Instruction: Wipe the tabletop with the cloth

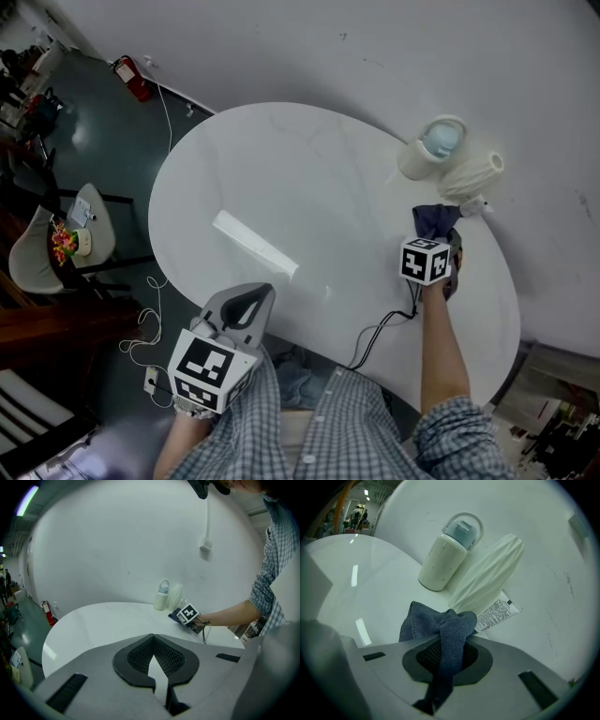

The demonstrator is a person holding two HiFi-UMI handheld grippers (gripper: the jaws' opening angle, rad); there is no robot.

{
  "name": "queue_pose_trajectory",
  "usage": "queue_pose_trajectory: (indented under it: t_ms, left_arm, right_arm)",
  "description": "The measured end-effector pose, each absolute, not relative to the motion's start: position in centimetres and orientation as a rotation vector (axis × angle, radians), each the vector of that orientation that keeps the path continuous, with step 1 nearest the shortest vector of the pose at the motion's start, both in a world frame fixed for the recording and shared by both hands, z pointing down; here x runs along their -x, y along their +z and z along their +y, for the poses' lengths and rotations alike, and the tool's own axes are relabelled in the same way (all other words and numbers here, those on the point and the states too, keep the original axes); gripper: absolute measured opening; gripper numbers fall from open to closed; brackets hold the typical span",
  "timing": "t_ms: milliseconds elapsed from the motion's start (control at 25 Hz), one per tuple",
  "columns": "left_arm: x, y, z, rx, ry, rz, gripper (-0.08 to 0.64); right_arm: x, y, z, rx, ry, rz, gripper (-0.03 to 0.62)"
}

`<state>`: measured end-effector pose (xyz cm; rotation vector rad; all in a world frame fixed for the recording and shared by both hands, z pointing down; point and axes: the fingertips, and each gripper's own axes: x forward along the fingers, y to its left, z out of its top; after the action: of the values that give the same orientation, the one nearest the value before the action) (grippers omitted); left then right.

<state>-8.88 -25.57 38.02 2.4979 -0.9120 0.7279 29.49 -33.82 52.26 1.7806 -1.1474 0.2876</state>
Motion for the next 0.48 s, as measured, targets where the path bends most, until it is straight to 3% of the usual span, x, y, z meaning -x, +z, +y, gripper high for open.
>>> queue_pose_trajectory:
  t_ms: [480]
  left_arm:
    - [11.2,38.5,-27.2,-2.468,0.726,-0.925,0.003]
  right_arm:
    - [-22.1,51.8,-39.6,-1.691,0.198,-1.390,0.031]
